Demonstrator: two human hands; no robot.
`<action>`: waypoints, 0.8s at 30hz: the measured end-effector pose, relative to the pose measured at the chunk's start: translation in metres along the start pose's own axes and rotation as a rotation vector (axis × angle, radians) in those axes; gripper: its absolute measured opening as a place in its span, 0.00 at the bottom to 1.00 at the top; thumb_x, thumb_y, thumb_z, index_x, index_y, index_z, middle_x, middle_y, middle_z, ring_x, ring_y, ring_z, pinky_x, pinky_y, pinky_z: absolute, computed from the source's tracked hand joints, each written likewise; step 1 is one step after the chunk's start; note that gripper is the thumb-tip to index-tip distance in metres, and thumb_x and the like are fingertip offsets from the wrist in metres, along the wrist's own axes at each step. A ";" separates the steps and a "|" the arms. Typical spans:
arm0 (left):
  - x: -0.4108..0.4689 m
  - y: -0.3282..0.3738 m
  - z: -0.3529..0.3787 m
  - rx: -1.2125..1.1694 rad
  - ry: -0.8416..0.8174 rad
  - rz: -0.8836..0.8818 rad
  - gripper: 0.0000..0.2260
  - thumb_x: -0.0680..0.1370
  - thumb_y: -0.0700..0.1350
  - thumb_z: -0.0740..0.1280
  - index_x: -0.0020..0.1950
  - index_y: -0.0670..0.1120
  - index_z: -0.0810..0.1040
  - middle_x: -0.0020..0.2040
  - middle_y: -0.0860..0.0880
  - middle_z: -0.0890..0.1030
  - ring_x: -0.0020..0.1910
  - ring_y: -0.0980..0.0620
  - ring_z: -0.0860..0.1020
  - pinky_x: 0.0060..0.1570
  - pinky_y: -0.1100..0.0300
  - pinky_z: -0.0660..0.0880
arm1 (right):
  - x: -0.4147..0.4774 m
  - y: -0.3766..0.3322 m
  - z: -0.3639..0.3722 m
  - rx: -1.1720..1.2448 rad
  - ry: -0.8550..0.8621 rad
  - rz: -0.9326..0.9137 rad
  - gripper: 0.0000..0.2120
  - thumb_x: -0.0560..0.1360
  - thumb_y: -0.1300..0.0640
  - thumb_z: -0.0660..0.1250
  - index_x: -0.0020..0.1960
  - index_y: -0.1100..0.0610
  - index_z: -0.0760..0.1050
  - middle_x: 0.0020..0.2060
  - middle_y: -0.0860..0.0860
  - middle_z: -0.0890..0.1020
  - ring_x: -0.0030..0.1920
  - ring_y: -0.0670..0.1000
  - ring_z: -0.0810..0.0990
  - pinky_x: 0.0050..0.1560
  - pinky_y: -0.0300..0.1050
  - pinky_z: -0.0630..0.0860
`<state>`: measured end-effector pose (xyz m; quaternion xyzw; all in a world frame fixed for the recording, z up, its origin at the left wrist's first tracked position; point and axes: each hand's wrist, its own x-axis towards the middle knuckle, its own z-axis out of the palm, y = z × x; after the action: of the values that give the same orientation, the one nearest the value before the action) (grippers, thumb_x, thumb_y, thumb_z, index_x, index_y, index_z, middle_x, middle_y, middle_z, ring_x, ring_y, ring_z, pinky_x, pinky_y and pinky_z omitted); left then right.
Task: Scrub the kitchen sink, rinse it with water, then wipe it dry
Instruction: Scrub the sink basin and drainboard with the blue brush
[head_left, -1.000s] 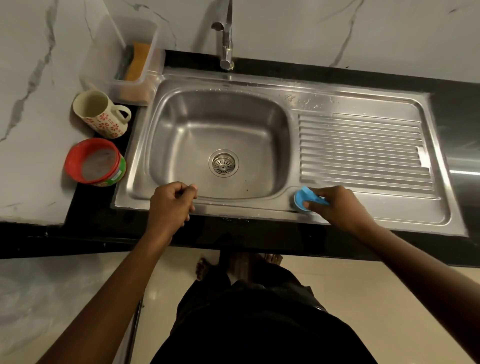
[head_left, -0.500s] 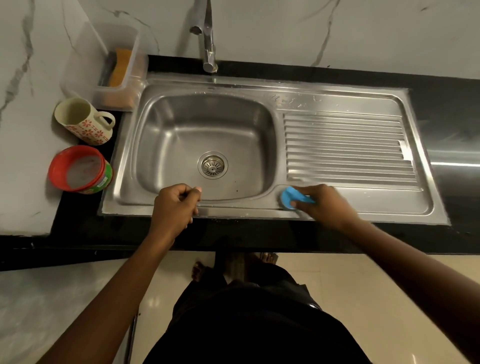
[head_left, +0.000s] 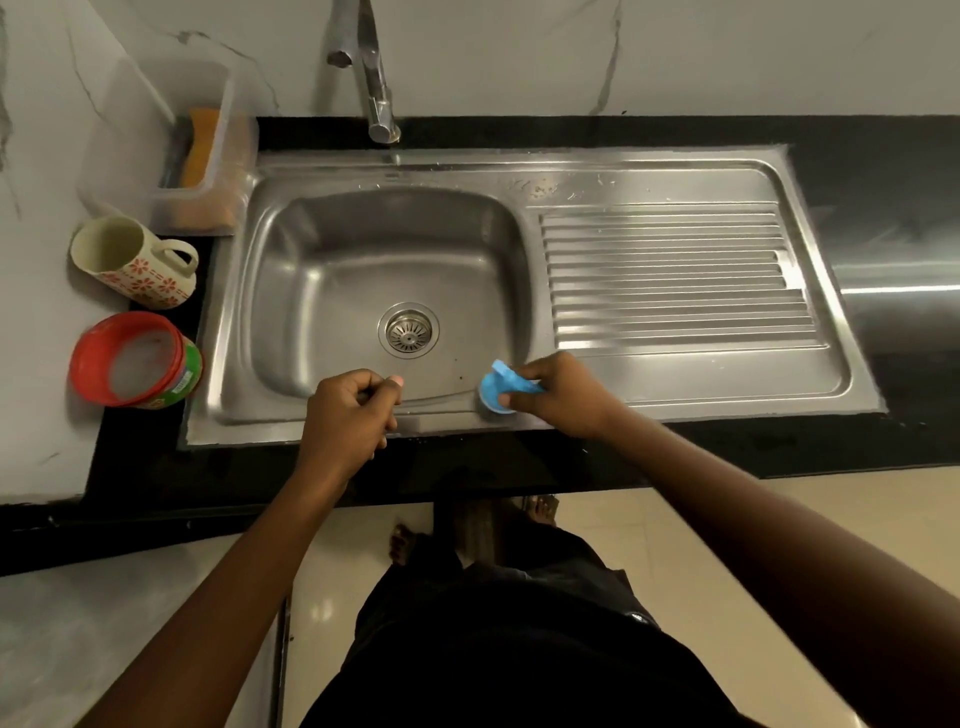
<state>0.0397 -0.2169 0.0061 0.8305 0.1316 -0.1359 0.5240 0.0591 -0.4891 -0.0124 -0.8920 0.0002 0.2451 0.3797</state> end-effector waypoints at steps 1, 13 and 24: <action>0.001 0.000 0.002 0.000 -0.007 0.005 0.13 0.83 0.48 0.68 0.44 0.41 0.81 0.33 0.44 0.81 0.28 0.49 0.77 0.30 0.55 0.75 | -0.006 0.016 -0.018 -0.045 0.003 0.015 0.13 0.77 0.50 0.77 0.58 0.55 0.86 0.37 0.40 0.82 0.33 0.39 0.78 0.43 0.41 0.73; 0.010 0.006 0.013 0.031 -0.045 -0.006 0.13 0.83 0.49 0.68 0.43 0.43 0.82 0.31 0.47 0.81 0.27 0.51 0.77 0.28 0.59 0.75 | -0.025 0.006 0.009 -0.064 0.021 -0.008 0.21 0.79 0.46 0.73 0.70 0.44 0.78 0.56 0.47 0.86 0.52 0.46 0.84 0.57 0.49 0.81; 0.022 0.020 0.031 0.010 -0.077 -0.015 0.12 0.83 0.48 0.69 0.43 0.42 0.82 0.31 0.45 0.81 0.27 0.50 0.76 0.26 0.61 0.73 | -0.085 0.084 -0.047 -0.050 0.260 0.249 0.25 0.78 0.40 0.70 0.74 0.42 0.74 0.58 0.49 0.85 0.49 0.43 0.84 0.52 0.45 0.84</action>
<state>0.0642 -0.2520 0.0020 0.8262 0.1168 -0.1726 0.5234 -0.0107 -0.5960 -0.0046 -0.9184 0.1537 0.1729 0.3211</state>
